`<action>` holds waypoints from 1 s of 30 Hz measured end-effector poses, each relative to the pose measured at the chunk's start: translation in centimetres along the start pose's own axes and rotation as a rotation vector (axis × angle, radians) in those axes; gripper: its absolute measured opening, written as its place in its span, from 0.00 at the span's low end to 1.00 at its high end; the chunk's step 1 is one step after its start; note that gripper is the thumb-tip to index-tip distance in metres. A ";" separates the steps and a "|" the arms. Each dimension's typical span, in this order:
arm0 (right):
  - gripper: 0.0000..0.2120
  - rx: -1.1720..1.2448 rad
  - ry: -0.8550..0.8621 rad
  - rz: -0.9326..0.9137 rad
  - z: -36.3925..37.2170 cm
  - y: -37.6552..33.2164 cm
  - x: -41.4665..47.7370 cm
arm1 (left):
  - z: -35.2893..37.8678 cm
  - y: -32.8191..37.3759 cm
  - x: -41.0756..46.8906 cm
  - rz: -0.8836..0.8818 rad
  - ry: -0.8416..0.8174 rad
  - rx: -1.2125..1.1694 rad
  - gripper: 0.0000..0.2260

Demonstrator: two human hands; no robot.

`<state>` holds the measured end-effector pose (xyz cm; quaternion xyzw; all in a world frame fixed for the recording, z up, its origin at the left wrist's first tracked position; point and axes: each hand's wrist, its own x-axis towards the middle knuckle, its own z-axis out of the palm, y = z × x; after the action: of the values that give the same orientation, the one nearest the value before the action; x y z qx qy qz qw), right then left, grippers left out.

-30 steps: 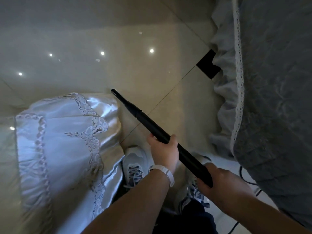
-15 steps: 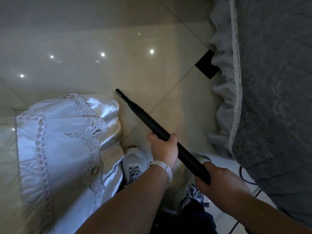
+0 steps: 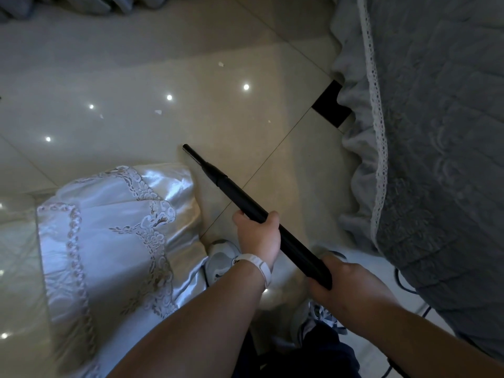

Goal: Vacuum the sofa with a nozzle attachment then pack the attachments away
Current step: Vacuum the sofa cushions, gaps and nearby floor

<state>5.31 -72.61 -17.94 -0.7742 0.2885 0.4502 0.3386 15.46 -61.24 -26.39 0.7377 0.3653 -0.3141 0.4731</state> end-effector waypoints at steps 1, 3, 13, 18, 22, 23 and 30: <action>0.12 0.016 0.000 0.008 -0.2 0.1 -0.2 | 0.3 0.1 -0.1 0.013 -0.010 0.009 0.18; 0.11 0.041 0.001 0.021 -0.5 0.5 -0.7 | 0.8 0.1 -0.5 0.030 -0.025 0.028 0.19; 0.11 0.192 0.016 0.119 -1.2 5.3 -3.4 | 5.8 -1.4 -3.8 0.087 -0.159 0.162 0.27; 0.13 0.249 0.041 0.179 -0.8 7.5 -4.6 | 7.9 -2.3 -5.2 0.092 -0.234 0.225 0.25; 0.13 0.287 0.055 0.203 -0.6 8.3 -4.8 | 9.0 -2.3 -5.5 0.115 -0.271 0.257 0.22; 0.13 0.305 0.057 0.205 -0.5 8.4 -4.9 | 9.2 -2.2 -5.5 0.119 -0.278 0.261 0.21; 0.13 0.365 0.076 0.218 -0.8 8.0 -5.1 | 10.0 -1.3 -5.4 0.140 -0.300 0.298 0.20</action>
<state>-2.54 -77.34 -15.23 -0.6807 0.4597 0.3951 0.4114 10.31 -71.41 -26.23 0.7679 0.1884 -0.4372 0.4286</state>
